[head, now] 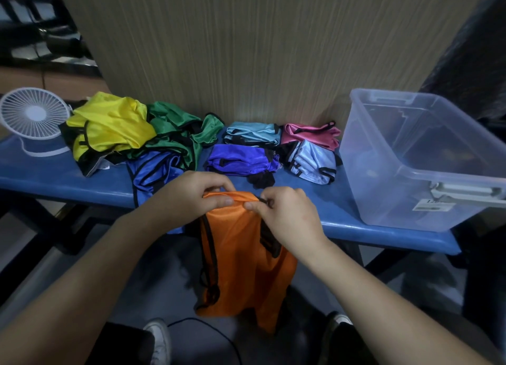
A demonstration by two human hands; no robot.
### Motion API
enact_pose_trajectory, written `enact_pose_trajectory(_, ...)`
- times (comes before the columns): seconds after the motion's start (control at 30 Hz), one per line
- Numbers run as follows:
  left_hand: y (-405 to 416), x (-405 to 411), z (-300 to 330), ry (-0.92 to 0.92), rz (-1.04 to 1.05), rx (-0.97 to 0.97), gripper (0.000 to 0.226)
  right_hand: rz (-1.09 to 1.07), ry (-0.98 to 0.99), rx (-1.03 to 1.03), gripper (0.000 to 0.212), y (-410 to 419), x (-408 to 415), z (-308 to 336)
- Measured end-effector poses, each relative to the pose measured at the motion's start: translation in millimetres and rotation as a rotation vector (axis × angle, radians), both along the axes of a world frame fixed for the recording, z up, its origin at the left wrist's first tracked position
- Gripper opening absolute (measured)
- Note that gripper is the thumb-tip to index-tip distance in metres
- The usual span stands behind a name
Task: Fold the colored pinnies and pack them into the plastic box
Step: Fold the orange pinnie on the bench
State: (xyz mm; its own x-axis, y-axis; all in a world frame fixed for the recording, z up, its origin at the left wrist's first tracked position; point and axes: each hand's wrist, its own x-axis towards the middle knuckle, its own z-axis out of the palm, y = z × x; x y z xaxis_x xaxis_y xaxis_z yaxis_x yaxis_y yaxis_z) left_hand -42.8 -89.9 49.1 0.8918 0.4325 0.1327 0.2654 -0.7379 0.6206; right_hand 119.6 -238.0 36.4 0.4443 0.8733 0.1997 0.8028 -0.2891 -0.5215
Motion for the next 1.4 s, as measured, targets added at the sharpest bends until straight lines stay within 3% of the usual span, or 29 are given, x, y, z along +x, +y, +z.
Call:
enact_pose_trajectory(0.07,1,0,-1,-0.025,-0.013,0.012,0.019,0.102,0.261,0.050,0.041,1,5,0)
enact_pose_trajectory(0.17,2,1,-2,-0.038,-0.030,0.036,0.015,0.284,0.627,0.127,0.014,1,3,0)
enact_pose_trajectory(0.2,3,1,-2,-0.039,-0.034,0.042,0.016,0.305,0.679,0.140,0.008,0,1,0)
enact_pose_trajectory(0.47,8,-2,0,-0.144,-0.006,-0.024,0.025,0.336,1.129,0.044,0.018,-5,-6,5)
enact_pose_trajectory(0.73,7,-4,0,-0.122,-0.004,-0.171,0.028,0.186,1.476,0.179,0.019,1,-12,-1)
enact_pose_trajectory(0.9,7,-6,0,-0.073,0.028,-0.089,0.034,0.192,1.504,0.201,0.009,2,-7,0)
enact_pose_trajectory(1.0,9,-7,-1,-0.004,0.009,0.005,0.030,0.174,1.414,0.197,0.006,1,-6,0)
enact_pose_trajectory(1.2,-8,2,-5,-0.023,-0.006,-0.036,0.027,0.205,1.246,0.191,0.011,0,-13,3)
enact_pose_trajectory(1.4,-3,-1,-2,-0.094,0.084,-0.027,0.005,0.234,1.241,0.189,0.014,-1,-13,5)
